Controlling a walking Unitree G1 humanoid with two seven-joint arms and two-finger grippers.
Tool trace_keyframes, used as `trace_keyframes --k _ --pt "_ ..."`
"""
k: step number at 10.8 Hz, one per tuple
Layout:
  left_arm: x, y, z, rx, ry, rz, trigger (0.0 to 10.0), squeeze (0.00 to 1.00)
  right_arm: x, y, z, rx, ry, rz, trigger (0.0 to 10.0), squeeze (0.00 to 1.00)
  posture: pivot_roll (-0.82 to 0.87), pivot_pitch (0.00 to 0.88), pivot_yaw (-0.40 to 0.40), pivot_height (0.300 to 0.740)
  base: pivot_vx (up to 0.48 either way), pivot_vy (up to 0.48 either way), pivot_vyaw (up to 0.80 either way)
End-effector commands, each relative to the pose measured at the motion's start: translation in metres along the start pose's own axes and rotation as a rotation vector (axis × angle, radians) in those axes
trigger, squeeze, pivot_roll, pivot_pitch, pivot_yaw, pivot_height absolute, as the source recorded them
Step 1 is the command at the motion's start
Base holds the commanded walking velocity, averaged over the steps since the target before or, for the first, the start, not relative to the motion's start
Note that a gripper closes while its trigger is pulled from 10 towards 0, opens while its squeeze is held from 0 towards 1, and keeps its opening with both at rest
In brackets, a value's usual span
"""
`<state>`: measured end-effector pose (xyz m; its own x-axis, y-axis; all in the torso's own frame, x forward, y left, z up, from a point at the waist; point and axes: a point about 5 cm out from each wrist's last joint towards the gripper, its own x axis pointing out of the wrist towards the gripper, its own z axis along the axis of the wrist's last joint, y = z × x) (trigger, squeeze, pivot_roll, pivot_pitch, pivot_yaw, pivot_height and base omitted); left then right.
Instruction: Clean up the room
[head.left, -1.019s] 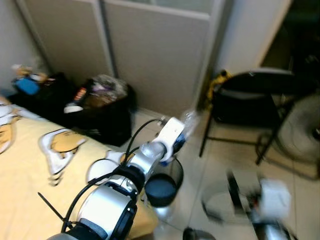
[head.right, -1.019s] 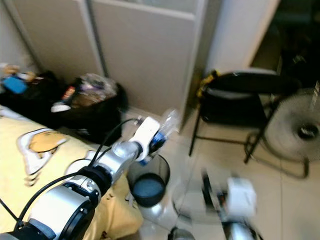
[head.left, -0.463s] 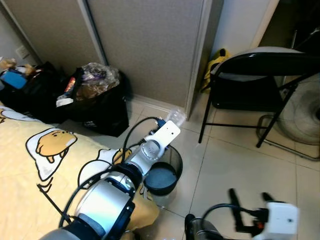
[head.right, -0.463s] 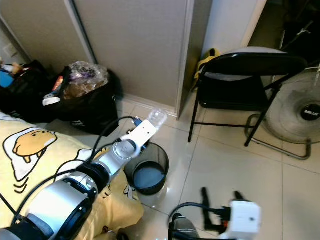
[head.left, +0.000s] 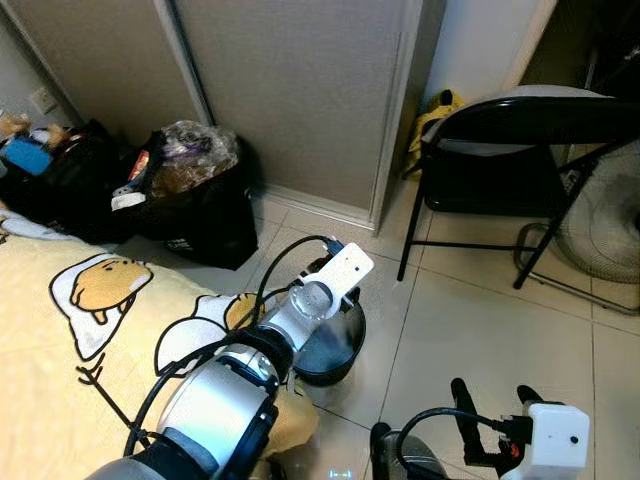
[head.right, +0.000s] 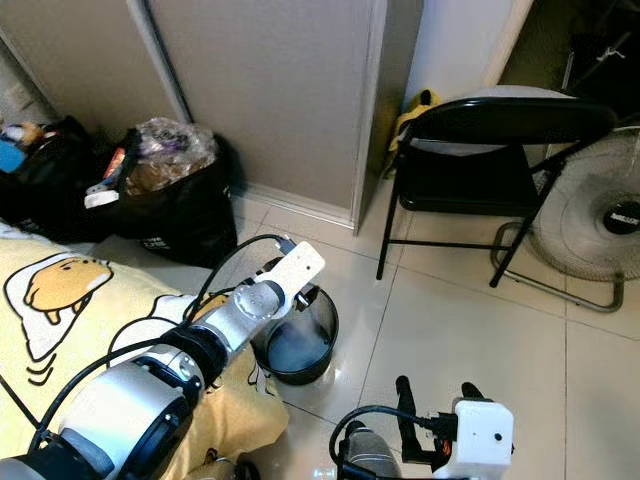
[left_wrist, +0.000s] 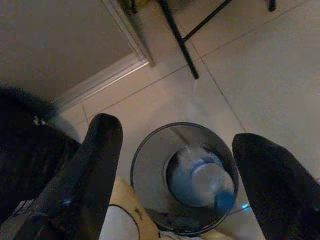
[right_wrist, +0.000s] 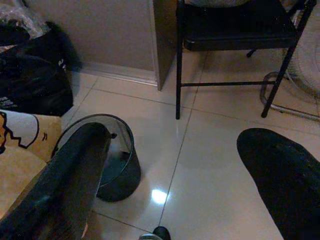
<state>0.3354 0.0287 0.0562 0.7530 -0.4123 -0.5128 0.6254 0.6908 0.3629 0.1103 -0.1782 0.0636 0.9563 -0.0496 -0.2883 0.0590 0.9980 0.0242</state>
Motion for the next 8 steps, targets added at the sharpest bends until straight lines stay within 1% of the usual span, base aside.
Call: trace_keyframes --k 1,2,3,4,5,6,7,8 --pt "0.001 -0.005 0.006 0.002 -0.020 -0.051 10.0 0.00 0.001 0.002 0.001 0.008 0.004 0.005 10.0 0.53 -0.30 0.166 0.082 0.731 0.000 0.000 0.00" --pt "0.000 0.000 0.011 -0.075 -0.056 -0.051 10.0 0.00 0.009 0.002 0.003 0.007 -0.012 0.011 10.0 0.54 -0.29 0.137 0.093 0.731 0.000 0.000 0.00" --pt "-0.001 0.006 0.012 -0.115 -0.092 -0.034 10.0 0.00 0.018 0.000 0.005 -0.002 -0.030 0.019 10.0 0.54 -0.26 0.101 0.099 0.731 0.000 0.000 0.00" --pt "-0.006 0.025 0.009 -0.181 -0.175 0.019 10.0 0.00 0.042 0.000 0.011 -0.002 -0.075 0.037 10.0 0.54 -0.21 0.037 0.099 0.731 0.000 0.000 0.00" --pt "-0.012 0.041 0.004 -0.233 -0.221 0.063 10.0 0.00 0.054 0.002 0.016 0.001 -0.100 0.050 10.0 0.53 -0.18 0.013 0.094 0.731 0.000 0.000 0.00" --pt "-0.041 0.085 -0.008 -0.363 -0.366 0.229 10.0 0.00 0.091 0.011 0.030 0.006 -0.160 0.096 10.0 0.53 -0.07 0.000 0.063 0.731 0.000 0.000 0.00" --pt "-0.063 0.100 -0.012 -0.409 -0.456 0.304 10.0 0.00 0.109 0.015 0.038 0.001 -0.189 0.120 10.0 0.53 -0.02 0.000 0.039 0.731 0.000 0.000 0.00" --pt "-0.082 0.107 -0.016 -0.406 -0.508 0.370 10.0 0.00 0.121 0.017 0.044 -0.004 -0.204 0.137 10.0 0.53 0.03 0.000 0.009 0.731 0.000 0.000 0.00"
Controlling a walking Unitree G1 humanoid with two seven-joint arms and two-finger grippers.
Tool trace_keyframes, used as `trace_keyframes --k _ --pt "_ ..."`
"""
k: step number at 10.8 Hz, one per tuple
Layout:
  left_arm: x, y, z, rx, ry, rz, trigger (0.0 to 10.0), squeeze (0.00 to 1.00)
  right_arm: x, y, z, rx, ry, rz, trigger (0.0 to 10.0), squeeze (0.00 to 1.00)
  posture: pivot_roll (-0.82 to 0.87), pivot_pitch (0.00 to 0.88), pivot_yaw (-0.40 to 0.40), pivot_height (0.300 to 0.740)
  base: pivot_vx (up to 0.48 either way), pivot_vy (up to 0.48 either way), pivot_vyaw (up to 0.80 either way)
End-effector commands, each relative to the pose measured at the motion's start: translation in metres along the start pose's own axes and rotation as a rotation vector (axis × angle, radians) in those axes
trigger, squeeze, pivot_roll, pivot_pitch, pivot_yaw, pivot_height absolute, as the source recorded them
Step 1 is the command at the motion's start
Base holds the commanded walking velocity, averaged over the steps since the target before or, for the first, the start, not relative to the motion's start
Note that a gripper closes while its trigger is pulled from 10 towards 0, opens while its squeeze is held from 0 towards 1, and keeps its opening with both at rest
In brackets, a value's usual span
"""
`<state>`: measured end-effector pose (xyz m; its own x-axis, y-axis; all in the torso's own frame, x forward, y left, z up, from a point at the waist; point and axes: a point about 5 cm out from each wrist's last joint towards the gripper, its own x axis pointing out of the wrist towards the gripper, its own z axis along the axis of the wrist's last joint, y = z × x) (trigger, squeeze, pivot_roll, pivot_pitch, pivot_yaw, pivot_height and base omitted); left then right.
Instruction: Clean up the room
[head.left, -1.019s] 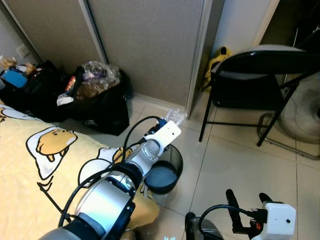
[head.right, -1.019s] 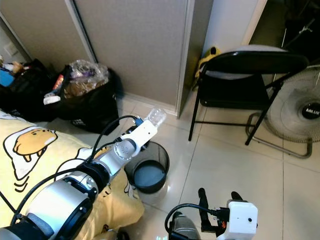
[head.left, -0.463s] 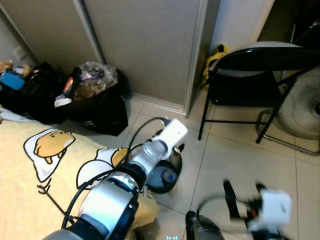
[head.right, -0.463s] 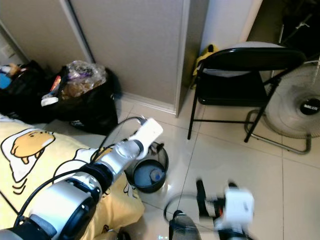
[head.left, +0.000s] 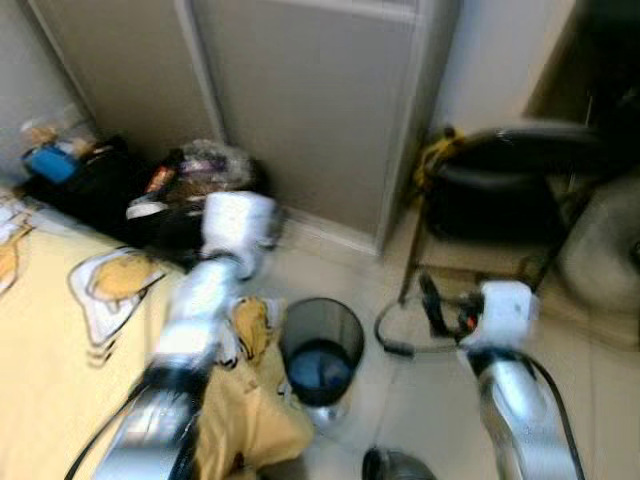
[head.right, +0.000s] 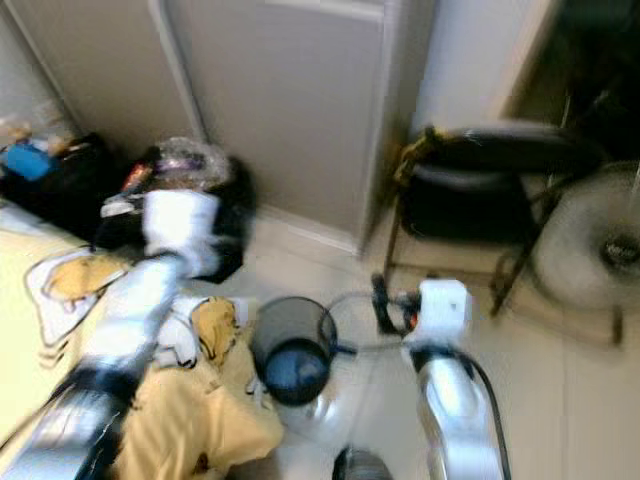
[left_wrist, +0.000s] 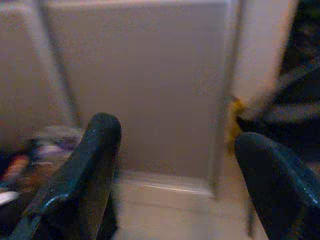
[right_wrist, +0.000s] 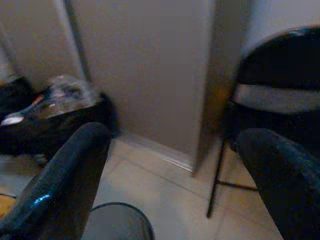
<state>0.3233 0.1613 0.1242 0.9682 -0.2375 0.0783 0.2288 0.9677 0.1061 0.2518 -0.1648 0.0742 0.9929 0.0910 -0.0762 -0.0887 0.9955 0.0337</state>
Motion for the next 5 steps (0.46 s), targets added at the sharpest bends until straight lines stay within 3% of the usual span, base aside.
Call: trace_keyframes --k 1,2,3,4,5 --pt "-0.012 0.005 0.010 0.054 -0.054 -0.027 10.0 0.00 0.009 -0.003 -0.004 0.000 0.021 -0.015 10.0 0.53 0.12 0.000 -0.059 0.731 0.000 0.000 0.00" --pt "-0.021 0.017 0.005 0.083 -0.026 0.008 10.0 0.00 0.017 -0.006 -0.006 0.023 0.027 -0.042 10.0 0.52 0.16 0.000 -0.087 0.731 0.000 0.000 0.00" --pt "-0.037 0.028 0.004 0.054 -0.016 0.070 10.0 0.00 0.028 -0.008 -0.005 0.041 0.021 -0.045 10.0 0.50 0.19 0.000 -0.106 0.731 0.000 0.000 0.00" --pt "-0.055 0.022 0.003 0.016 -0.017 0.099 10.0 1.00 0.033 -0.006 -0.002 0.027 0.007 -0.013 10.0 0.52 0.19 0.000 -0.117 0.731 0.000 0.000 0.00" --pt "-0.063 0.011 -0.005 -0.017 0.030 0.109 10.0 1.00 0.035 -0.006 -0.001 0.024 -0.002 -0.005 10.0 0.55 0.20 0.000 -0.129 0.731 0.000 0.000 0.77"
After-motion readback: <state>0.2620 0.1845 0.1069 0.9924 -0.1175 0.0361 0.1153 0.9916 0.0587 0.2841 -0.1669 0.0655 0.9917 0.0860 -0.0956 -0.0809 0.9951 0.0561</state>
